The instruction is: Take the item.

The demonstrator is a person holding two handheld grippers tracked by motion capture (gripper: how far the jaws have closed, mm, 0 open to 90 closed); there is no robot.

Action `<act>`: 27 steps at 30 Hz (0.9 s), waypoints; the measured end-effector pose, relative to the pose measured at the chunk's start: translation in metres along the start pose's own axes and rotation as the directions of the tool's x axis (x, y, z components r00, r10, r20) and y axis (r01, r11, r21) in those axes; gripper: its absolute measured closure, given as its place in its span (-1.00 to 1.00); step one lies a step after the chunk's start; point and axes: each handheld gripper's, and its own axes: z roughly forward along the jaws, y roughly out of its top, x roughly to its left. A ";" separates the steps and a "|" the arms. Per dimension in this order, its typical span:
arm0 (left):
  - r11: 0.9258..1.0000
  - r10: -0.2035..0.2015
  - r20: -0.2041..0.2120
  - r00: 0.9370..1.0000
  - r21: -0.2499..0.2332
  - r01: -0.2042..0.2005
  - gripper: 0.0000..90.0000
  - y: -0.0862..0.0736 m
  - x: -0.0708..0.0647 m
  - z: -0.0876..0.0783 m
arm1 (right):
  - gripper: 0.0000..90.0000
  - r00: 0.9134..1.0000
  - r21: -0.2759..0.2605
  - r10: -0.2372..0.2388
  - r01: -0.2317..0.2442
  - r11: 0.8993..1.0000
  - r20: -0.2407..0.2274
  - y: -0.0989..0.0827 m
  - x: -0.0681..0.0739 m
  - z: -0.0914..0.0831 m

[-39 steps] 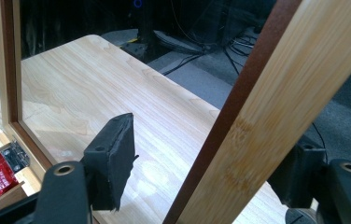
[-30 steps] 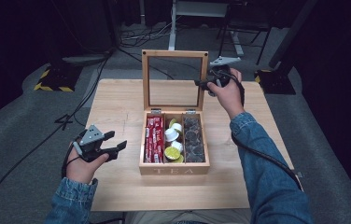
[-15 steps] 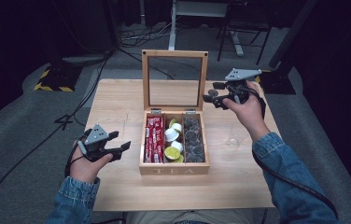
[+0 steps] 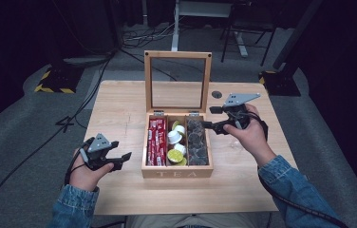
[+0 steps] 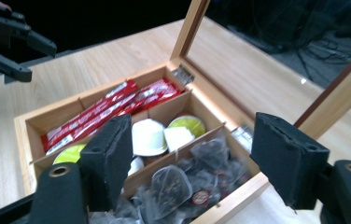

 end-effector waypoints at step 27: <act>0.996 -0.017 -0.019 1.000 0.083 0.019 -0.30 -0.019 0.009 0.013 | 0.01 0.998 0.230 0.055 -0.046 0.972 -0.032 -0.049 0.013 0.073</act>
